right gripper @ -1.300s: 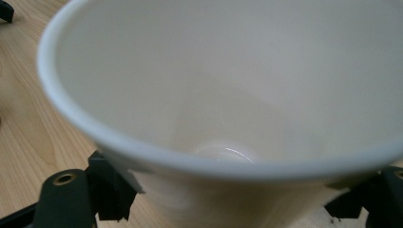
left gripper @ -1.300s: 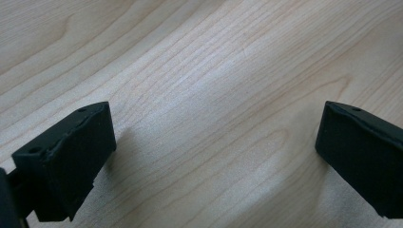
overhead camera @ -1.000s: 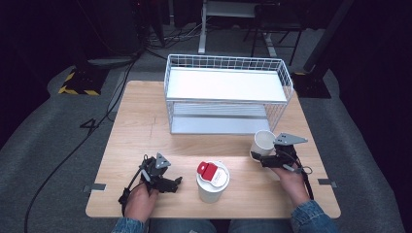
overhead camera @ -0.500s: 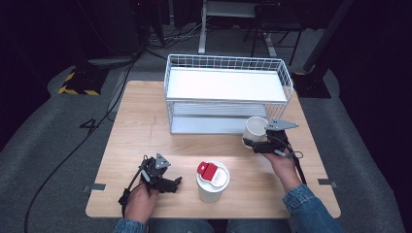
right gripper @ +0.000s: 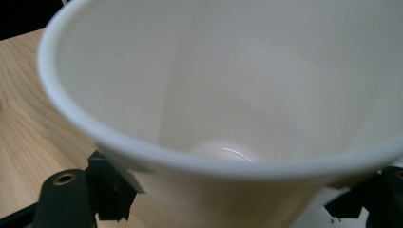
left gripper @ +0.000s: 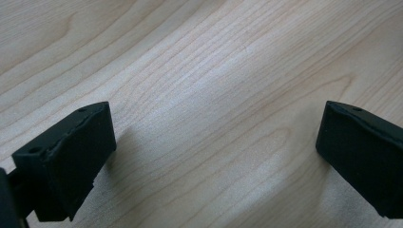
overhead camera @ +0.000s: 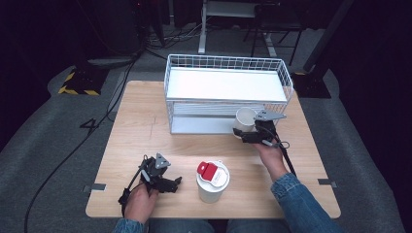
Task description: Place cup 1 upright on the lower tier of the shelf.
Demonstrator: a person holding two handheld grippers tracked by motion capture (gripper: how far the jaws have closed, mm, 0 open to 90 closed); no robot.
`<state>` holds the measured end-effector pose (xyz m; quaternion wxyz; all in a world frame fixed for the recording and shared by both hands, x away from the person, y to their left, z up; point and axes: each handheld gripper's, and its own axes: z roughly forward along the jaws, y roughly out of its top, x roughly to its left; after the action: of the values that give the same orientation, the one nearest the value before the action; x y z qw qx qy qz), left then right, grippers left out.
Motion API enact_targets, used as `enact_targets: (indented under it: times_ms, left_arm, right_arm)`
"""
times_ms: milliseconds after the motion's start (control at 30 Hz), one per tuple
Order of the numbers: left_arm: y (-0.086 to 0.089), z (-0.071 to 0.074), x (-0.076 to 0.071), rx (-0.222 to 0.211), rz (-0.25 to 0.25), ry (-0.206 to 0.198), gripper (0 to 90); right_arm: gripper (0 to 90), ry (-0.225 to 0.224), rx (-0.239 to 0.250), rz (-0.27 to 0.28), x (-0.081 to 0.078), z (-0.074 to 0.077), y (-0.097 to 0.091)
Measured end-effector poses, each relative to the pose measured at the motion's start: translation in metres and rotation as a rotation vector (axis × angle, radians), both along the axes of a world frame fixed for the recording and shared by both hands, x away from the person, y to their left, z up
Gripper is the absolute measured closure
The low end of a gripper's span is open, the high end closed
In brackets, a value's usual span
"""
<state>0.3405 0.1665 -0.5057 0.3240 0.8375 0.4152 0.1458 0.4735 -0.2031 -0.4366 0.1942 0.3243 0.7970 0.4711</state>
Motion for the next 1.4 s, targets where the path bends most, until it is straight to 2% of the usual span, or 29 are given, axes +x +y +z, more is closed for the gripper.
enact_targets:
  times_ms: [67, 300, 533, 567, 667, 767, 867, 1067, 1267, 1400]
  left_arm:
    - [0.0, 0.0, 0.0, 0.0, 0.001, -0.001, 0.0]
    - [0.0, 0.0, 0.001, 0.003, 0.002, -0.005, 0.1]
    - [0.0, 0.0, 0.001, 0.001, -0.001, 0.002, 0.2]
    - [0.0, 0.0, 0.001, -0.001, 0.001, 0.002, 0.1]
    - [0.0, 0.0, 0.001, 0.0, 0.001, 0.002, 0.2]
    - [0.0, 0.0, 0.001, -0.001, 0.0, 0.0, 0.2]
    - [0.001, 0.001, 0.001, 0.0, -0.001, 0.005, 0.2]
    - [0.001, 0.0, 0.001, -0.002, 0.0, 0.003, 0.2]
    - [0.001, 0.0, 0.001, -0.007, -0.002, 0.004, 0.2]
    - [0.001, 0.0, 0.001, -0.01, -0.003, 0.004, 0.1]
  right_arm:
    - [23.0, 0.007, 0.016, -0.01, 0.005, -0.005, 0.003]
    - [22.9, 0.005, 0.016, -0.046, 0.014, -0.017, 0.011]
    - [23.0, -0.001, 0.046, -0.072, 0.022, -0.023, 0.015]
    - [22.9, 0.008, 0.047, -0.091, 0.024, -0.024, 0.017]
    - [22.9, 0.002, 0.042, -0.109, 0.029, -0.024, 0.021]
    - [22.9, -0.013, 0.047, -0.103, 0.033, -0.025, 0.027]
    - [23.0, -0.004, 0.027, -0.104, 0.036, -0.028, 0.034]
    - [22.9, -0.02, 0.009, -0.107, 0.042, -0.031, 0.047]
    - [22.9, -0.012, 0.028, -0.127, 0.048, -0.036, 0.051]
    - [22.9, -0.022, 0.009, -0.135, 0.053, -0.037, 0.055]
